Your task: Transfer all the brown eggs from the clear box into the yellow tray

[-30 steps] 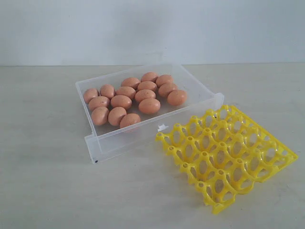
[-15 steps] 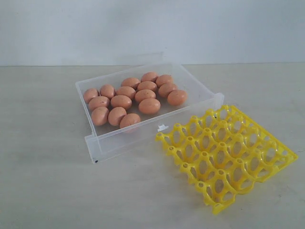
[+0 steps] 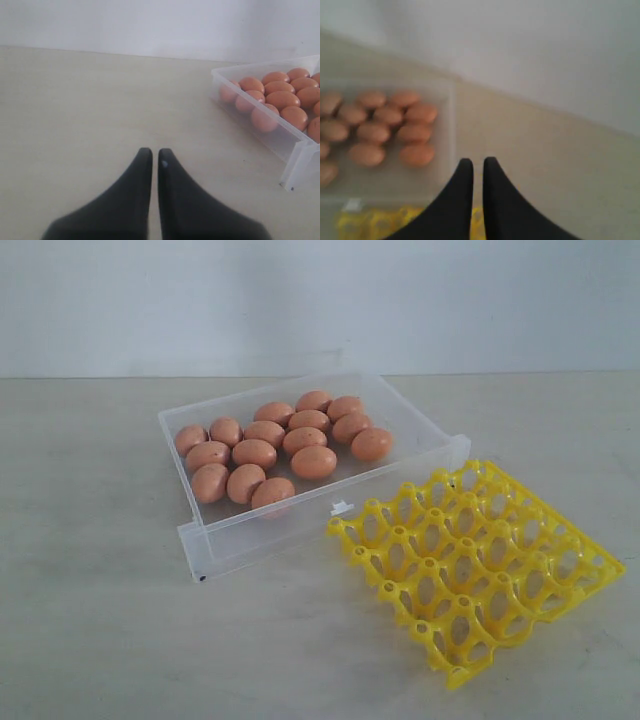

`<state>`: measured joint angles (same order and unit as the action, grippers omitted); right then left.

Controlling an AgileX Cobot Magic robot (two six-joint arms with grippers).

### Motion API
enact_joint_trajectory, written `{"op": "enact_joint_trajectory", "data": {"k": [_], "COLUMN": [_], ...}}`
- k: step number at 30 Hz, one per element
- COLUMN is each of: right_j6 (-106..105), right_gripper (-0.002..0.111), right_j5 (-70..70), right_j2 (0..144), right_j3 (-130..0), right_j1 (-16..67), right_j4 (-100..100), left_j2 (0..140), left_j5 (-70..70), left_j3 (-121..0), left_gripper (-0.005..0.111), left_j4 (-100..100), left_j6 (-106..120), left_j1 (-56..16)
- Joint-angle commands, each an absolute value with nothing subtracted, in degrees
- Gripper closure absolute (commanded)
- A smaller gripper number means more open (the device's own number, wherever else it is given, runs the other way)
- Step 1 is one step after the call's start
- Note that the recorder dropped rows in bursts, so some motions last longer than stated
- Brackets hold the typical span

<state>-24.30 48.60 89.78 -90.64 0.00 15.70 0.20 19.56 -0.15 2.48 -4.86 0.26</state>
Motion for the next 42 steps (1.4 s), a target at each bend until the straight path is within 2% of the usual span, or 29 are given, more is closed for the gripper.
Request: {"op": "enact_joint_trajectory", "data": {"k": [1, 4, 9, 13, 18, 20, 25, 27, 33, 42], "right_j6": [-35.64, -38.98, -59.57, -76.1, -77.05, -77.05, -77.05, -77.83, -85.46, -86.08], "right_gripper": [0.107, 0.107, 0.107, 0.107, 0.106, 0.099, 0.061, 0.053, 0.053, 0.053], "right_j5": [69.96, 69.96, 69.53, 62.84, 57.24, 56.62, 54.31, 51.8, 43.74, 40.92], "right_j2": [103.28, 109.2, 115.69, 120.13, 124.81, 126.02, 126.2, 125.95, 128.1, 131.01], "right_j3": [-103.37, -105.32, -105.32, -105.32, -105.32, -105.32, -105.32, -105.32, -105.32, -105.32], "right_j1": [0.73, 3.71, 10.81, 15.75, 18.0, 17.98, 17.98, 17.98, 18.9, 19.14], "right_j4": [29.79, 32.45, 27.49, 20.6, 18.46, 18.22, 18.19, 18.84, 24.82, 25.5], "left_j2": [0.0, 0.0, 0.0, 0.0, 0.0, 0.0, 0.0, 0.0, 0.0, 0.0], "left_j5": [19.35, 19.35, 19.35, 19.35, 19.35, 19.35, 19.35, 19.35, 19.35, 19.35], "left_j3": [0.0, 0.0, 0.0, 0.0, 0.0, 0.0, 0.0, 0.0, 0.0, 0.0], "left_gripper": [0.103, 0.103, 0.103, 0.103, 0.103, 0.103, 0.103, 0.103, 0.103, 0.103], "left_j4": [2.34, 2.34, 2.34, 2.34, 2.34, 2.34, 2.34, 2.34, 2.34, 2.34], "left_j6": [-4.93, -4.93, -4.93, -4.93, -4.93, -4.93, -4.93, -4.93, -4.93, -4.93], "left_j1": [0.43, 0.43, 0.43, 0.43, 0.43, 0.43, 0.43, 0.43, 0.43, 0.43]}}
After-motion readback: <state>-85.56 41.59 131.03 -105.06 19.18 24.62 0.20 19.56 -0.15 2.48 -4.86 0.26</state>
